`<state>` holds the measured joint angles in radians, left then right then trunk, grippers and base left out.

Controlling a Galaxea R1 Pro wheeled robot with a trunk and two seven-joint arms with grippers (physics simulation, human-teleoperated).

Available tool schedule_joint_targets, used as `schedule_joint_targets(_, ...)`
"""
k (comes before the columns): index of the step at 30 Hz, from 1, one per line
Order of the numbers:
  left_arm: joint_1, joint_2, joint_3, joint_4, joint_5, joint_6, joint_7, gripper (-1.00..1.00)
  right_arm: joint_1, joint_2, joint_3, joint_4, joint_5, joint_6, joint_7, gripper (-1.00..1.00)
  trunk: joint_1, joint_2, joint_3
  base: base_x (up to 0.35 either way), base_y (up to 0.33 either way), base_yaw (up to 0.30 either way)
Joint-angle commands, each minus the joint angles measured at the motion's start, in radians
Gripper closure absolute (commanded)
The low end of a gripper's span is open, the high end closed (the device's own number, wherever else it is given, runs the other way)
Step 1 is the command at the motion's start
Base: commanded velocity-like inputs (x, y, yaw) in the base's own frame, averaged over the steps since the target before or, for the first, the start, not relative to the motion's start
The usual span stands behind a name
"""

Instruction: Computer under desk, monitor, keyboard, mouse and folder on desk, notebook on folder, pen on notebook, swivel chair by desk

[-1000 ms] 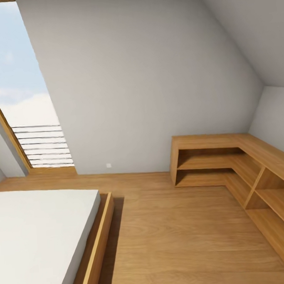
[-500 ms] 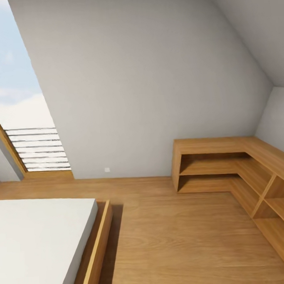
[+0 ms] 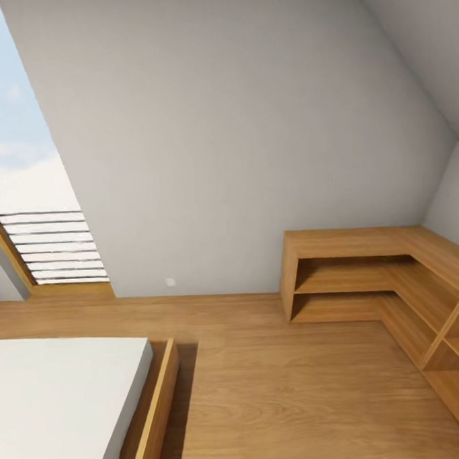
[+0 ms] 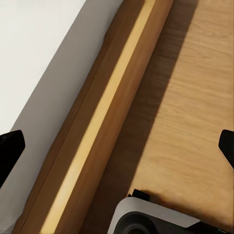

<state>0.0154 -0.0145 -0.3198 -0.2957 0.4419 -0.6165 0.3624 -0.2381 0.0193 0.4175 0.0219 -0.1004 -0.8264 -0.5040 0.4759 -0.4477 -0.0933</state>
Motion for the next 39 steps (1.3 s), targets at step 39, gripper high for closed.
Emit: schedule_joint_targets(39, 0.000, 0.001, -0.009, -0.002, 0.005, 0.000, 0.007, -1.00, -0.001, 0.001, 0.009, 0.002, -0.010, -0.005, 0.000, -1.00, 0.001, -0.002, -0.002, 0.322, 0.000, 0.000)
